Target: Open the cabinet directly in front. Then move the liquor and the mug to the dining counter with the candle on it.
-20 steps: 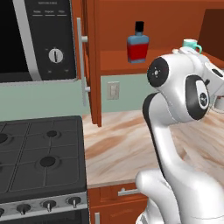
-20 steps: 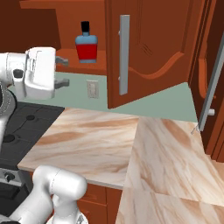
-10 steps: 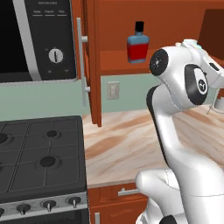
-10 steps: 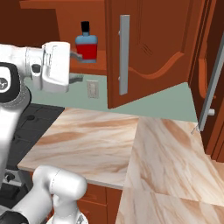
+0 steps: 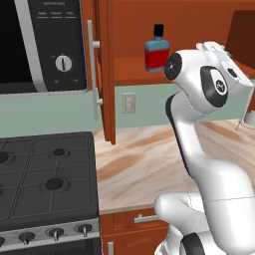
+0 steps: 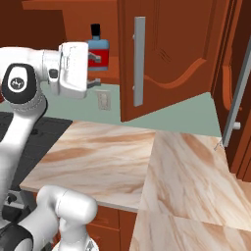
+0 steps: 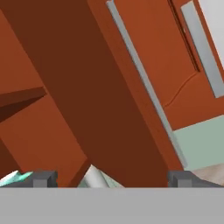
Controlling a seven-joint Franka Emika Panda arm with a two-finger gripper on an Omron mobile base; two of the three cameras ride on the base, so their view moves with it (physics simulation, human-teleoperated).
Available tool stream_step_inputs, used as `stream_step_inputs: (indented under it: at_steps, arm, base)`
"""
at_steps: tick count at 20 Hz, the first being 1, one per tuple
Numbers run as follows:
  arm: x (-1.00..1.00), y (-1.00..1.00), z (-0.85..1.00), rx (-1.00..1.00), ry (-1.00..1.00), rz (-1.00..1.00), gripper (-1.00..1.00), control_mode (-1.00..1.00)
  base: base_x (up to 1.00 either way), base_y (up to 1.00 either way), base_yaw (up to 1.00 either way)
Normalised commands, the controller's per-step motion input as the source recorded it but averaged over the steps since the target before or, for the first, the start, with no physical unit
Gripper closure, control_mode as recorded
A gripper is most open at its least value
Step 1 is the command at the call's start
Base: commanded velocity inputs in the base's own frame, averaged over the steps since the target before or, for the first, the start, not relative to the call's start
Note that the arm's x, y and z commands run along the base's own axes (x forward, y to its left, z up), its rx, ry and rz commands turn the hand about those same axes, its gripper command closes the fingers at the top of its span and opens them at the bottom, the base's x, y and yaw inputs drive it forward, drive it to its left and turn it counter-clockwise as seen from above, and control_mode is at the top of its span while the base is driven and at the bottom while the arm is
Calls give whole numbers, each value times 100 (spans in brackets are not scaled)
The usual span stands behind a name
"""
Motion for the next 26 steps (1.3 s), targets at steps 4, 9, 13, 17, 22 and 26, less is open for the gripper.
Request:
stream_step_inputs:
  at_steps: [4,9,13,17,22,26]
  arm:
    - [18,-37,0,2,-3,-9,-100,-100]
    - [25,-26,0,1,-5,-7,-100,-100]
    - [20,-22,0,0,-9,-5,-100,-100]
    - [4,-32,0,2,-12,-5,-100,-100]
    - [0,-43,0,3,-18,-4,-100,-100]
    - [-19,-58,0,4,-17,-5,-100,-100]
  base:
    - [0,0,0]
    - [0,0,0]
    - [0,0,0]
    - [0,0,0]
    - [0,0,0]
    - [0,0,0]
